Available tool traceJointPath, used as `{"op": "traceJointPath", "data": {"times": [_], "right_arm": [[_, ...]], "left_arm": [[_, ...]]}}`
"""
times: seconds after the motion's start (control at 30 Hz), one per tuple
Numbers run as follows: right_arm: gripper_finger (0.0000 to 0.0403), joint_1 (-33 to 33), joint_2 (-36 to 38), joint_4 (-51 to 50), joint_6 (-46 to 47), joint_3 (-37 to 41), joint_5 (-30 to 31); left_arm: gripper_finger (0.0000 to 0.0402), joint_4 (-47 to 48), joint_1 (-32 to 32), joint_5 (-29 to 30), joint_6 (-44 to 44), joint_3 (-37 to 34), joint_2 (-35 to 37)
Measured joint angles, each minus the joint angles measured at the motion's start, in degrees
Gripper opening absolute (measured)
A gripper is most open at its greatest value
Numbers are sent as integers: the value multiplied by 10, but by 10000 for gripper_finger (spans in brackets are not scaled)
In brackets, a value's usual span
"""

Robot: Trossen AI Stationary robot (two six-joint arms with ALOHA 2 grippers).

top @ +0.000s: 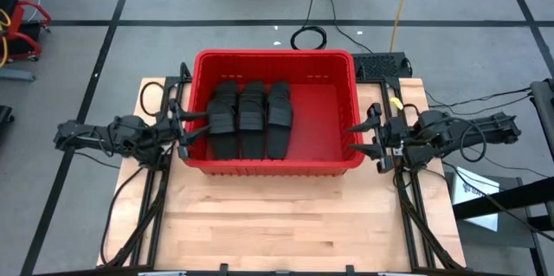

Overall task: Pick and place slides into bin
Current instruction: Return to Home Position

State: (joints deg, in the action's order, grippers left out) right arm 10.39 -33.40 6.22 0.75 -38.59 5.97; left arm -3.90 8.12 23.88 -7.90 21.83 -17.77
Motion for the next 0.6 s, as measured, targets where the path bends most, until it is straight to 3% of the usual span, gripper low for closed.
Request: {"op": "traceJointPath", "data": {"times": [0.6], "right_arm": [[194,-14,239,17,-1,125,-17]], "left_arm": [[200,11,-5,-10,-4,0,2]]}}
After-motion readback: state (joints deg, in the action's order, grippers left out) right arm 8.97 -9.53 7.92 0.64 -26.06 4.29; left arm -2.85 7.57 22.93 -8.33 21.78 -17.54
